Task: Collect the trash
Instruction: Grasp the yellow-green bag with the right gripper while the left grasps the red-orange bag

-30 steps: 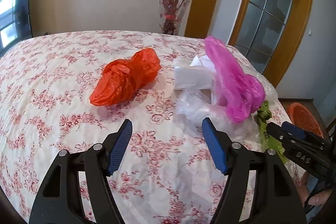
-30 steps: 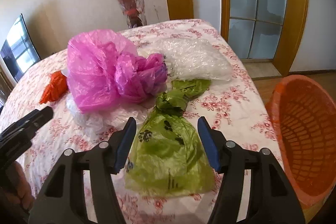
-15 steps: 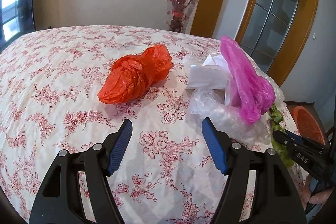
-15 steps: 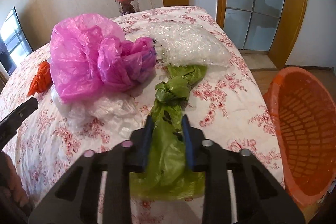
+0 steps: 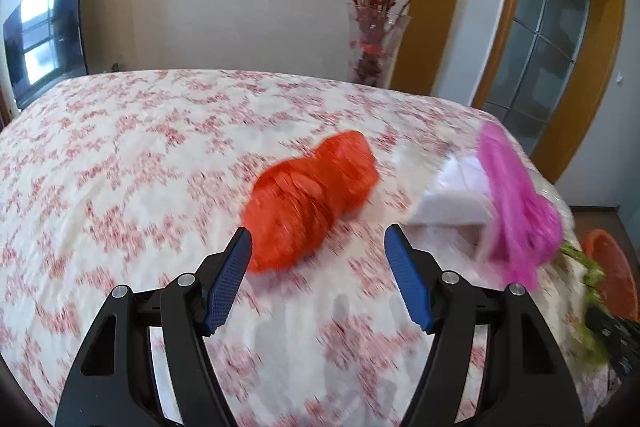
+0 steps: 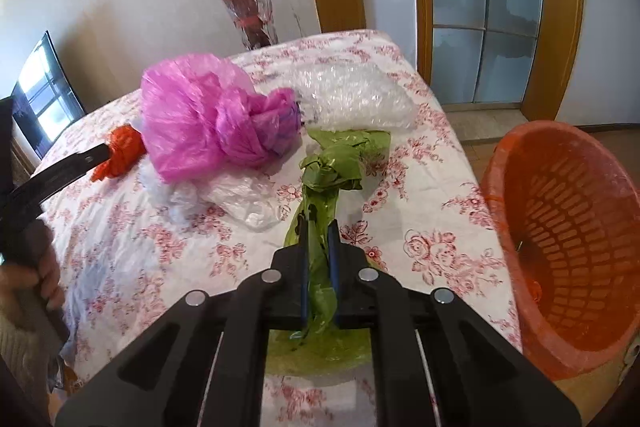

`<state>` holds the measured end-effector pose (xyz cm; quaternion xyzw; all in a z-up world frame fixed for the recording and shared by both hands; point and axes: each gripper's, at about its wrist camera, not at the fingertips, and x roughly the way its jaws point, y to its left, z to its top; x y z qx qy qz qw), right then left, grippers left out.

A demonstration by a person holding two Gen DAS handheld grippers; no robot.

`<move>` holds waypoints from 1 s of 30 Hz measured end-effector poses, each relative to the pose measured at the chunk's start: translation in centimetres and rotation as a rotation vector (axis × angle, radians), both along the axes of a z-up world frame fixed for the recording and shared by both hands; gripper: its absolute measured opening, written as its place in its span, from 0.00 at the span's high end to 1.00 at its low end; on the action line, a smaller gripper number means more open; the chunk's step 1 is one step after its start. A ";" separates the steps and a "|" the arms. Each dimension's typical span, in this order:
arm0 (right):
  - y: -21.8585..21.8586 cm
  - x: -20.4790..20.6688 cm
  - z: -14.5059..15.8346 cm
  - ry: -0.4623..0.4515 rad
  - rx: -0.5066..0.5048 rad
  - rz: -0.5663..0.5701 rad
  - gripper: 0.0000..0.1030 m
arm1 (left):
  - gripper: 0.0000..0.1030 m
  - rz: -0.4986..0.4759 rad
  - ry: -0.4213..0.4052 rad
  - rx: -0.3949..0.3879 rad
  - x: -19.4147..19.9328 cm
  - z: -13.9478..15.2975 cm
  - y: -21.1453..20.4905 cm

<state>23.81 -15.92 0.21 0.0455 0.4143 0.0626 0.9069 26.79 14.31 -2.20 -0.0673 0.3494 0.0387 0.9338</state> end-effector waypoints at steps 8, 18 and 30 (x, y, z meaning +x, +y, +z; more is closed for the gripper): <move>-0.3 -1.2 1.5 -0.025 -0.005 -0.002 0.91 | 0.32 0.034 0.090 0.005 4.3 -1.4 1.2; -0.4 -1.5 1.4 -0.022 -0.006 -0.009 0.91 | 0.47 0.001 0.144 -0.049 5.7 -2.7 1.8; -1.5 -2.9 2.8 -0.057 -0.001 -0.033 0.91 | 0.50 -0.026 0.041 -0.050 1.3 0.2 1.4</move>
